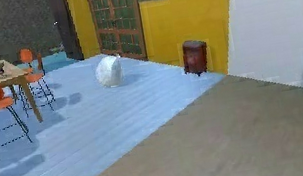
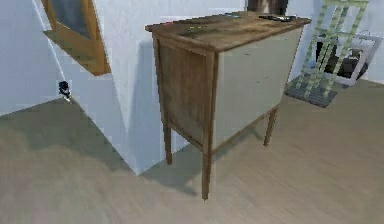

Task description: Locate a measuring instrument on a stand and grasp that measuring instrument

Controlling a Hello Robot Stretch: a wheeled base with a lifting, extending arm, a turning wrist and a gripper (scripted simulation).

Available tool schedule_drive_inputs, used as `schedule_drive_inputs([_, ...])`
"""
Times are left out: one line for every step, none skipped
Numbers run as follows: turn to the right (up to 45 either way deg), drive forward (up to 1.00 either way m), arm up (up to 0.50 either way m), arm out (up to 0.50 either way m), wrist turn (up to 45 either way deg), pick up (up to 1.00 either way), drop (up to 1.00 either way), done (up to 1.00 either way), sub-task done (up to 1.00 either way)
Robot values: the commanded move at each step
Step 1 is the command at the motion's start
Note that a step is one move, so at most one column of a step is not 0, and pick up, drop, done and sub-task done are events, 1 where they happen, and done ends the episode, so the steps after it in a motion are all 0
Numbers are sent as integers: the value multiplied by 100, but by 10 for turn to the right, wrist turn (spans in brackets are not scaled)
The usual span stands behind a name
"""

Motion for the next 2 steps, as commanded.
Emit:
schedule_drive_inputs([0,100,0,0,0,0,0,0,0])
schedule_drive_inputs([0,100,0,0,0,0,0,0,0])
